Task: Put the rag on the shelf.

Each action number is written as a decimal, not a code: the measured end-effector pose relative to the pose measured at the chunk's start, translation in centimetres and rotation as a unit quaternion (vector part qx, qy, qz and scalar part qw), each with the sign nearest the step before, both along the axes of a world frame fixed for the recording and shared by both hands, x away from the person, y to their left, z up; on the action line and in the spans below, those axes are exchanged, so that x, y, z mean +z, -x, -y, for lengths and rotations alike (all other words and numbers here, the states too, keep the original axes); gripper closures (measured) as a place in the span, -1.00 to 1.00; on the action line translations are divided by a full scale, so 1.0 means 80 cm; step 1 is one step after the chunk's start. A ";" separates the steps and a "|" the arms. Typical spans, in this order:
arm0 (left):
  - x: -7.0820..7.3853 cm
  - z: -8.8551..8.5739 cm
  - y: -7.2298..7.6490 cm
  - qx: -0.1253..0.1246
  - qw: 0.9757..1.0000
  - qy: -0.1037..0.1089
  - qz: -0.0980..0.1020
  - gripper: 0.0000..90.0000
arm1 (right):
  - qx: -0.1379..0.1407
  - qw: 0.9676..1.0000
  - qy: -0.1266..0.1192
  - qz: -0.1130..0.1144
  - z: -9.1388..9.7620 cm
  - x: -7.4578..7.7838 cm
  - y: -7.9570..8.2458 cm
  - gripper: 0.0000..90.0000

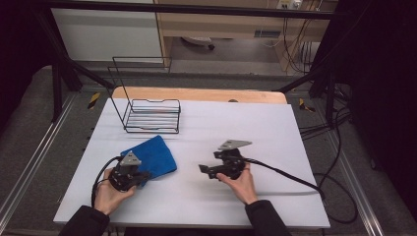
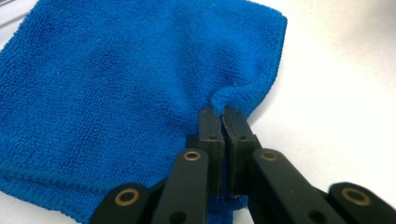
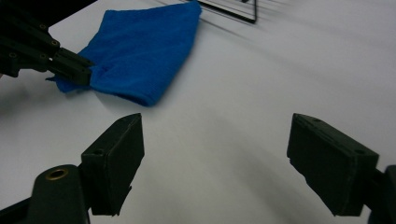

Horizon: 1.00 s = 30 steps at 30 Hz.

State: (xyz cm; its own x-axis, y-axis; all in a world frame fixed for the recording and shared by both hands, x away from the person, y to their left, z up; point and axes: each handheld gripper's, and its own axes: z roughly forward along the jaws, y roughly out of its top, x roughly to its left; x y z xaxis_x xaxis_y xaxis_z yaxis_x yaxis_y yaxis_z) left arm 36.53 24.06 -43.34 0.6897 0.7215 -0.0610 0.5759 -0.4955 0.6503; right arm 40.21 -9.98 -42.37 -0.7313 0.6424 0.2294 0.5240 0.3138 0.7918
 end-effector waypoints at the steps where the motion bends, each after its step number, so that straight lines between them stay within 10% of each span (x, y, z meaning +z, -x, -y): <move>1: 0.000 0.000 0.001 0.000 1.000 0.002 0.000 0.93 | 0.000 1.000 0.000 0.000 0.000 0.000 0.000 -0.56; 4: -0.001 -0.002 0.002 0.002 1.000 0.007 -0.002 0.93 | 0.018 1.000 0.010 0.001 -0.052 -0.004 -0.011 -0.39; 12: -0.003 -0.001 0.005 0.002 1.000 0.007 -0.001 0.93 | 0.025 0.999 0.025 -0.020 -0.103 -0.024 -0.027 -0.06; 30: 0.003 -0.011 0.010 0.024 0.999 0.045 0.016 0.54 | 0.050 0.997 0.018 -0.053 -0.123 -0.042 -0.024 0.97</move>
State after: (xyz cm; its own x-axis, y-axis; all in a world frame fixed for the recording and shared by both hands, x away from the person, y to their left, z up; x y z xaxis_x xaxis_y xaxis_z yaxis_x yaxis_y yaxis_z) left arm 35.76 24.93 -43.07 0.6575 0.7461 -0.1051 0.5756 -0.4073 0.7091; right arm 42.14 -0.13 -45.69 -0.7647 0.5769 0.2870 0.5688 0.3950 0.7214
